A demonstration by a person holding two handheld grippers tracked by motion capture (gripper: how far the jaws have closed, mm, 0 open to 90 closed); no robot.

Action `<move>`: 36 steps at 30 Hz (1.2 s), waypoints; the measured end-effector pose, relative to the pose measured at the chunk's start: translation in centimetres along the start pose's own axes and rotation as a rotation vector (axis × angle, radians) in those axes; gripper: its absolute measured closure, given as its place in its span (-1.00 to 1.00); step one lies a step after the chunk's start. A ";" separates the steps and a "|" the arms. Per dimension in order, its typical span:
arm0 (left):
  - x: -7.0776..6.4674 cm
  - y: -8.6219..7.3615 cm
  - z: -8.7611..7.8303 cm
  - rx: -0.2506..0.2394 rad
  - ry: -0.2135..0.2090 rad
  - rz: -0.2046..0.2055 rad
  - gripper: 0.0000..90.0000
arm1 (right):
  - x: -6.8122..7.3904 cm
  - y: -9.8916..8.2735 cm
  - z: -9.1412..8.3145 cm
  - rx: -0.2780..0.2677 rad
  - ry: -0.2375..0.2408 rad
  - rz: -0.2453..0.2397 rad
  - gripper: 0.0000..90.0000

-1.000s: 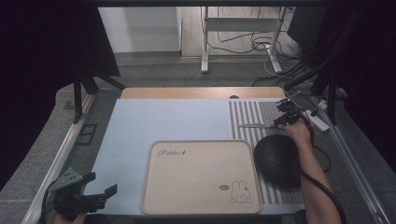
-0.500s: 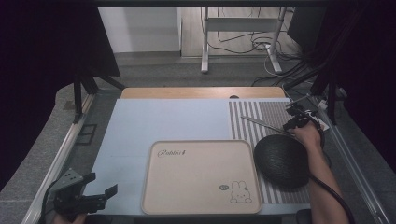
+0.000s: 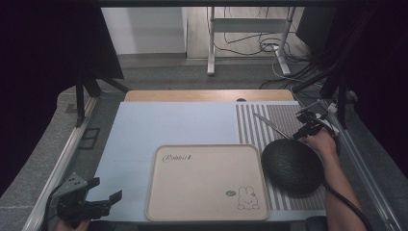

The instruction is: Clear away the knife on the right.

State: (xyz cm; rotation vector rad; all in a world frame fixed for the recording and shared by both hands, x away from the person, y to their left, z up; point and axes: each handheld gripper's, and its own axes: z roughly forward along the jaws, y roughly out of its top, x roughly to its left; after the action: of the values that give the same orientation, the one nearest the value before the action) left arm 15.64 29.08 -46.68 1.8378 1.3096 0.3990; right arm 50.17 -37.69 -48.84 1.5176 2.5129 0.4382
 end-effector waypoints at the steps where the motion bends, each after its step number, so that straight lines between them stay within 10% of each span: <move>1: 0.0 0.0 0.0 0.000 -0.001 -0.002 -0.92 | 0.0 0.2 -0.4 -0.046 0.004 0.015 0.71; 16: 0.1 0.0 0.0 0.000 -0.004 -0.004 -0.92 | 2.9 2.6 0.0 -0.043 -0.015 -0.033 -1.00; 26: 0.1 -0.1 0.0 -0.002 -0.007 -0.008 -0.92 | 3.3 3.0 2.1 0.021 -0.050 -0.061 -0.93; 36: 0.1 0.0 0.0 0.001 -0.007 -0.009 -0.92 | 2.0 2.4 1.6 -0.018 -0.013 -0.100 0.06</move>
State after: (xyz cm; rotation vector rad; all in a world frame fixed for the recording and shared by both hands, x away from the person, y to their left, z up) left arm 15.66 29.17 -46.72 1.8320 1.3126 0.3868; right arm 51.69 -34.61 -49.54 1.3766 2.5535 0.4335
